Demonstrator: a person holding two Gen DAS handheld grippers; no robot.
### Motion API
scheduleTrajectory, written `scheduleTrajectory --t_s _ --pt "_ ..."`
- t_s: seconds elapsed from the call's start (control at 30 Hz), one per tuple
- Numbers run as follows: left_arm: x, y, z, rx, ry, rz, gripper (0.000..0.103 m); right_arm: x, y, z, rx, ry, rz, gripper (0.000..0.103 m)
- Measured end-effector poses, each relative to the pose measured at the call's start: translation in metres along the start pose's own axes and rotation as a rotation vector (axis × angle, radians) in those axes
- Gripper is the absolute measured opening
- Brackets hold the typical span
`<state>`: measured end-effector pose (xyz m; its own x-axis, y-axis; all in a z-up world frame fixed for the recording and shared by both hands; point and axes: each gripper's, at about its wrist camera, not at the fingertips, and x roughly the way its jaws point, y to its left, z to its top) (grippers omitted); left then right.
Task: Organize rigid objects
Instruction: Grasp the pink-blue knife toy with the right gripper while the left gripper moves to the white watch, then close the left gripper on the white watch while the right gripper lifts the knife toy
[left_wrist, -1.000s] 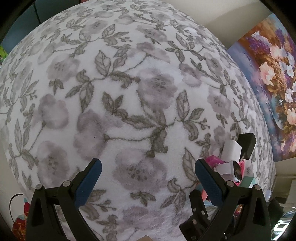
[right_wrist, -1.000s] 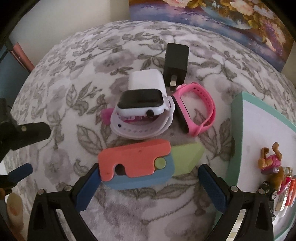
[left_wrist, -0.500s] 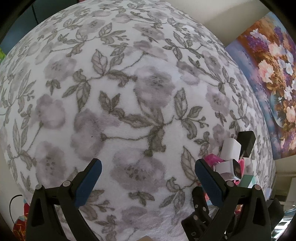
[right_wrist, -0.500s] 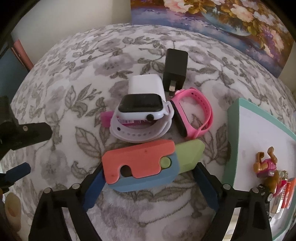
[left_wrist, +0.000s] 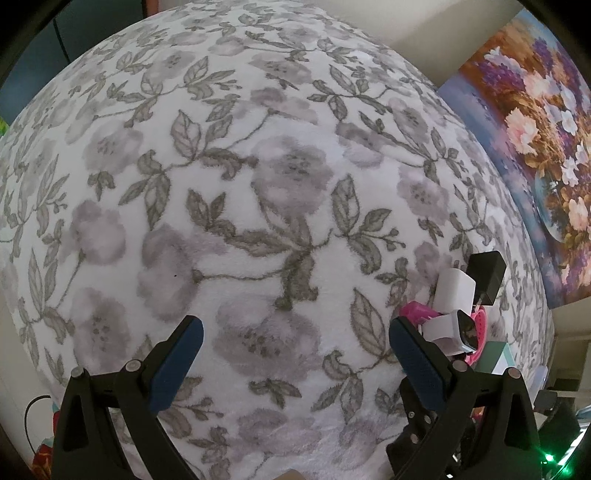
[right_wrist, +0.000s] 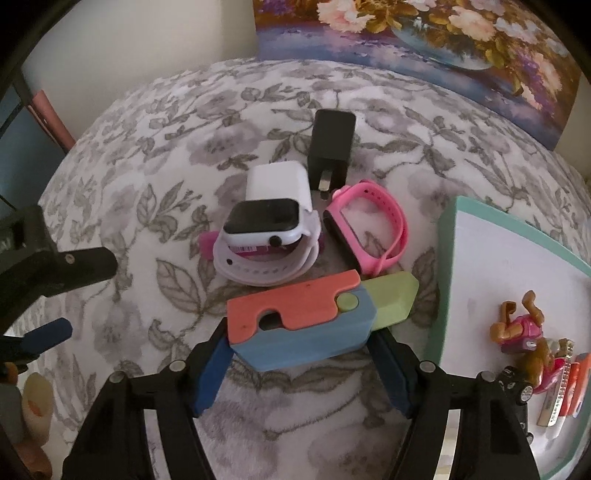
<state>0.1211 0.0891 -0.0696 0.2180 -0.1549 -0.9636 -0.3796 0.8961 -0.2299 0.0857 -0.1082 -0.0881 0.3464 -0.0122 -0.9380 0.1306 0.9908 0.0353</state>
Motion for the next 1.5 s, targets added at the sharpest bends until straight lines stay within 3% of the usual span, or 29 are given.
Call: scheduleTrajectory --t_s 0.6,0.87,1.13,1.5 --pt "-0.004 -0.034 -0.002 0.094 -0.026 -0.109 0.101 -0.057 -0.028 0.013 0.087 -0.116 0.099 0.074" --pt "0.003 -0.052 -0.01 0.14 -0.026 -0.139 0.101 -0.073 -0.065 0.017 0.157 -0.171 0.03 0.074" --pt "0.013 -0.093 -0.029 0.261 -0.037 -0.161 0.1 -0.084 -0.104 0.017 0.221 -0.196 -0.038 0.074" --pt "0.025 -0.113 -0.03 0.292 -0.073 -0.147 0.098 -0.085 -0.141 0.011 0.301 -0.187 -0.04 0.074"
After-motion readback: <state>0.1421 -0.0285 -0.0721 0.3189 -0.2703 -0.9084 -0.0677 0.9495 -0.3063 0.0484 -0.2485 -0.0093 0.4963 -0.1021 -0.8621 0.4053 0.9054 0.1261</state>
